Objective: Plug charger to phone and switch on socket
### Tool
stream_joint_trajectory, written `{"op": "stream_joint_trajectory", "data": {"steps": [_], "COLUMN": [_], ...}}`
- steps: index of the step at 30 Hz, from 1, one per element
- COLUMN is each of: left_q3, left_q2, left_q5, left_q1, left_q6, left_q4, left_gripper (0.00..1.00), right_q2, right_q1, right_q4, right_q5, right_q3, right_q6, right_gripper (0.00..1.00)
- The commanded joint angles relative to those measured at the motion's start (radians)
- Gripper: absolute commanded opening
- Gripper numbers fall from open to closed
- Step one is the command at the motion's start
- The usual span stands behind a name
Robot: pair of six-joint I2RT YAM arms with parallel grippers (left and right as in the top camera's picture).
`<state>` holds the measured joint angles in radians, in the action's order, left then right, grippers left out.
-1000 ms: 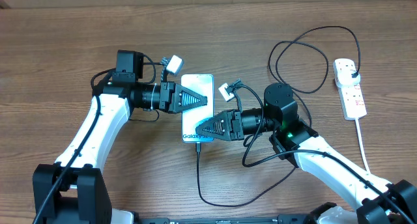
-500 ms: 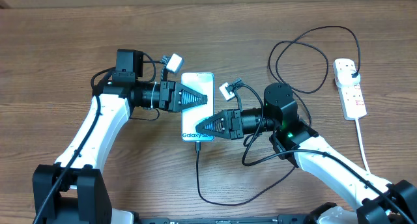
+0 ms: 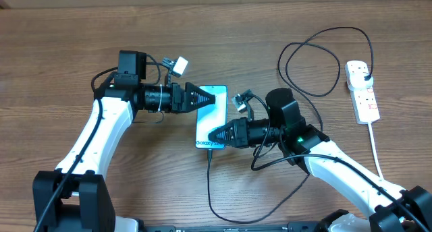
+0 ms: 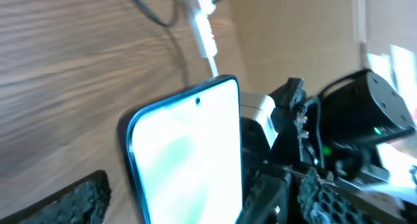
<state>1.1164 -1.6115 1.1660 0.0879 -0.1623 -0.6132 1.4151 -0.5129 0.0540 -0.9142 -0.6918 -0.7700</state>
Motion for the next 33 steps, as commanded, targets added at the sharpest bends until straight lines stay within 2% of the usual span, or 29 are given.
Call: {"op": "stream_joint_trajectory", "data": {"steps": [1,8,13,19,33], "left_q3": [0.023,0.023,0.023,0.023,0.023], "left_q2": [0.024,0.024,0.024,0.024,0.024], "left_q5": [-0.129,-0.410,-0.658,-0.842,-0.860], "left_q1": [-0.017,-0.018,-0.018,-0.018,-0.016], "left_q6": [0.001,-0.003,-0.003,-0.002,-0.002], "left_q4": [-0.003,-0.034,-0.055,-0.074,-0.074], "left_gripper": [0.98,1.00,1.00,0.99,1.00], "right_q2": [-0.010,-0.010,-0.010,0.016,0.149], "right_q1": [-0.003,-0.003,-0.003,-0.003,-0.004], "right_q4": [-0.043,-0.189,-0.238,-0.239,-0.195], "right_q5": [0.174,0.381,0.421,0.437,0.415], "right_q3": [-0.018,-0.015,-0.015,-0.015,-0.015], "right_q6": [0.073,0.081,0.117,0.117,0.117], "right_gripper": [0.04,0.04,0.04,0.04,0.04]}}
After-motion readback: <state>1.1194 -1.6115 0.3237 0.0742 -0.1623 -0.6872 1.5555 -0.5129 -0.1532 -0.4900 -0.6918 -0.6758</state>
